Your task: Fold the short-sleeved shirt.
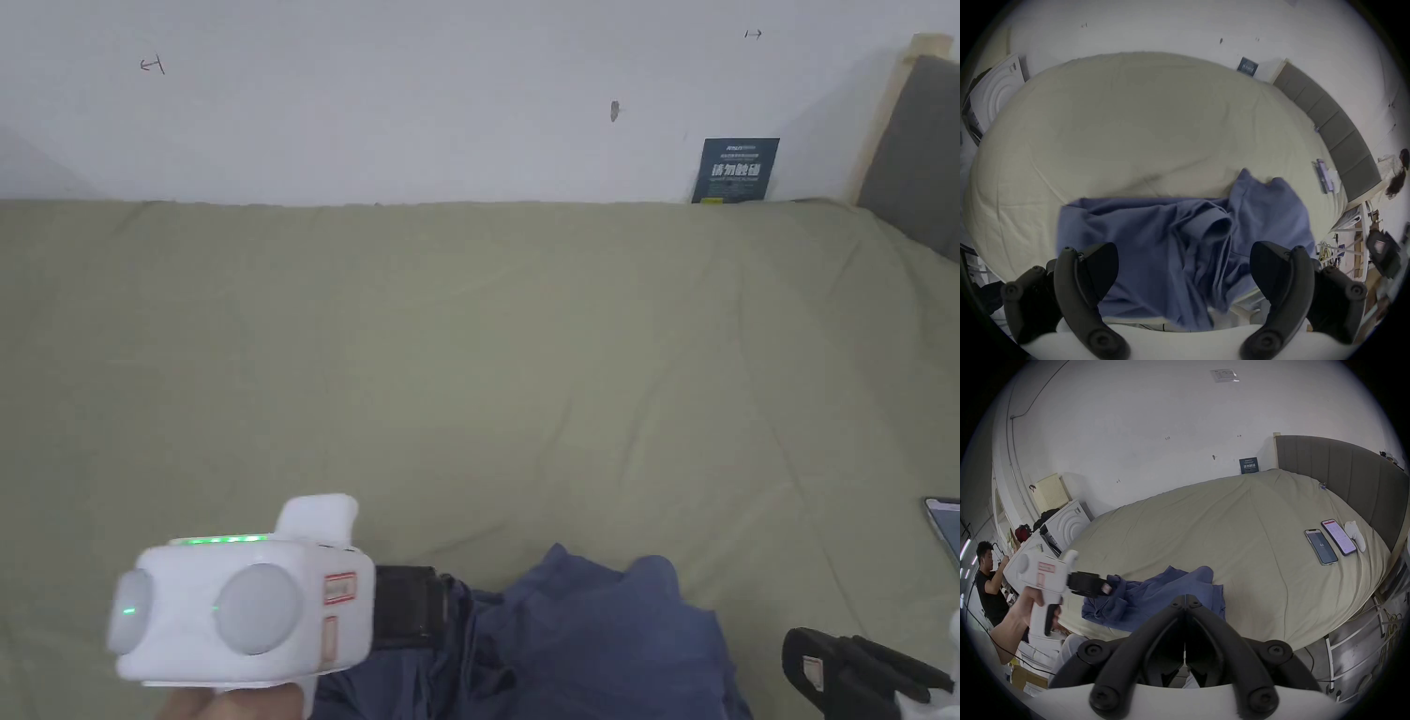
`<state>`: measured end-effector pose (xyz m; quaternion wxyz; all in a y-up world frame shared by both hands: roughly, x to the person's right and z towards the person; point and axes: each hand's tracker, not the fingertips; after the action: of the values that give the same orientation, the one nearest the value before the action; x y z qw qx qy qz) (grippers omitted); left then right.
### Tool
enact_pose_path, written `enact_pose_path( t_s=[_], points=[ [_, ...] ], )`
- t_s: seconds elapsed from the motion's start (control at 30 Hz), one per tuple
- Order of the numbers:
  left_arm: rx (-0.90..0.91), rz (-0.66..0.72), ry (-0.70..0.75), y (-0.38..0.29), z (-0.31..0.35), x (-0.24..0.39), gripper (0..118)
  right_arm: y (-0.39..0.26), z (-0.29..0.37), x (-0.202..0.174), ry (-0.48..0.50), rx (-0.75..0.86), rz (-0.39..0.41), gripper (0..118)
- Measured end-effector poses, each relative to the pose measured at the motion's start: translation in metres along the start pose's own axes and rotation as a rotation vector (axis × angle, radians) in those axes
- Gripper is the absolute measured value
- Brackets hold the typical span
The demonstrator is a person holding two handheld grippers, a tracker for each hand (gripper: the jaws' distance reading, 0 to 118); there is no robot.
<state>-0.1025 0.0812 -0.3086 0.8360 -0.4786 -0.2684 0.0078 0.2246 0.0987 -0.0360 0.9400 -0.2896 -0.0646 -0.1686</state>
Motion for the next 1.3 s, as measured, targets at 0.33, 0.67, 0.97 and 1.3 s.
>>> enact_pose_path(
  t_s=[0.33, 0.67, 0.97, 1.3],
  points=[
    [-0.099, 0.126, -0.181, -0.026, -0.041, -0.033, 0, -0.004, 0.001, -0.011, 0.022, -0.020, -0.027, 0],
    [-0.160, 0.123, -0.278, -0.035, -0.131, 0.020, 0, -0.003, 0.009, -0.002, -0.001, -0.026, -0.045, 0],
    [-0.154, 0.199, -0.349, -0.035, -0.104, -0.001, 0, -0.004, 0.000, -0.003, 0.003, -0.043, -0.053, 0],
    [-0.018, 0.245, -0.241, -0.028, 0.001, -0.127, 0, 0.003, -0.014, -0.033, 0.089, -0.043, -0.026, 0]
  ],
)
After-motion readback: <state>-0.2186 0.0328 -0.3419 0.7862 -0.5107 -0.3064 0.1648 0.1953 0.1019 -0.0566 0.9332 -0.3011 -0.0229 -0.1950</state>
